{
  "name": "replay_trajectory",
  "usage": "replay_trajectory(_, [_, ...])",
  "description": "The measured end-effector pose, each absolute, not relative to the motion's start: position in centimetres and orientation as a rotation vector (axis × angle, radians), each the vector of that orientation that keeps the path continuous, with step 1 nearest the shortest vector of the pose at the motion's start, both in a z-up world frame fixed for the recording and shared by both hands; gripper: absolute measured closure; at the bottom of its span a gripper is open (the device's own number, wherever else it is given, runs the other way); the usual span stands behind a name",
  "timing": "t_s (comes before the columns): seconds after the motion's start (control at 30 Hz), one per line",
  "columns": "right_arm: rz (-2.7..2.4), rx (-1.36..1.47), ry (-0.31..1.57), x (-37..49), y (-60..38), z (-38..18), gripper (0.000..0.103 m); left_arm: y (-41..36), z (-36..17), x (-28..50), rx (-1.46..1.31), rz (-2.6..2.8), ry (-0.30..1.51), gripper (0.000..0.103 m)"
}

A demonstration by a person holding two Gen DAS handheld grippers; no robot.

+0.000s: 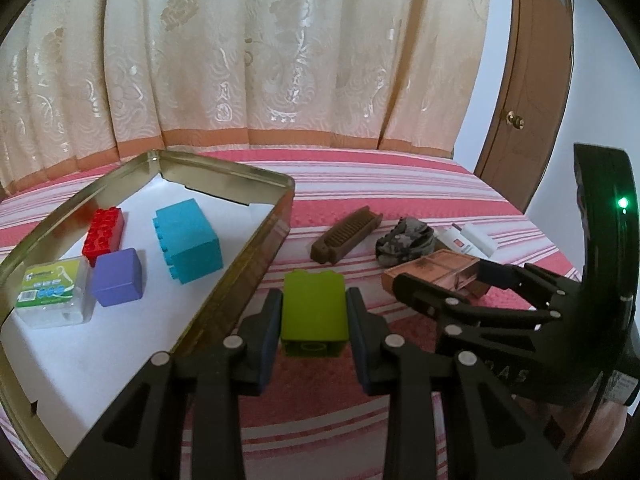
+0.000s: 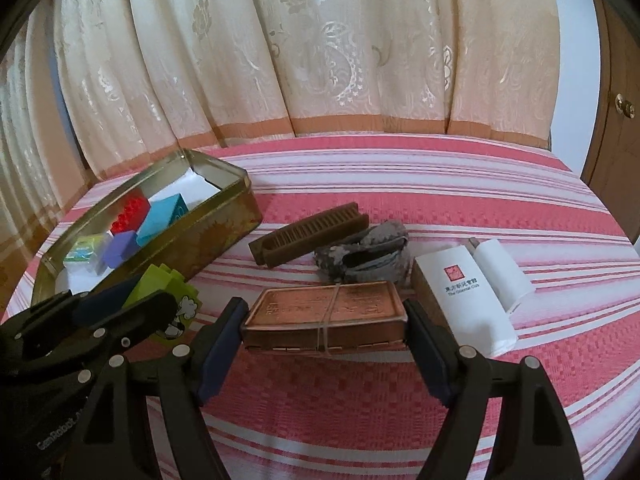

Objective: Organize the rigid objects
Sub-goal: 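Grasp the tied copper box with the right tool while the left tool holds the green block, then lift the copper box toward the tin with the right tool while the left tool holds the green block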

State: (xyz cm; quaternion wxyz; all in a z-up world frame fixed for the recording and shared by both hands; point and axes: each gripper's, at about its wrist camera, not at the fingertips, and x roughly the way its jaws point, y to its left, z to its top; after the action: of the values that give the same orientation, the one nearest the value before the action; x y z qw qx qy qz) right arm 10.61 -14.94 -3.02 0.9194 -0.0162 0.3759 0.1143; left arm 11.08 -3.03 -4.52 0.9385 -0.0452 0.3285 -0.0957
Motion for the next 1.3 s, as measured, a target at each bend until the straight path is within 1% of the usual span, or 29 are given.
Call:
replay_trajectory(0.87, [0.260,-0.007,0.550,7.4,-15.8,-0.6,0.023,-3.0,-3.4,8.7,-0.050,-0.147,0.565,0.072])
replay_trajectory(1.3, [0.250,-0.009,0.474,6.1,-15.8,0.1,0.023,-2.7,-3.2,7.9,-0.053,-0.120,0.531,0.072])
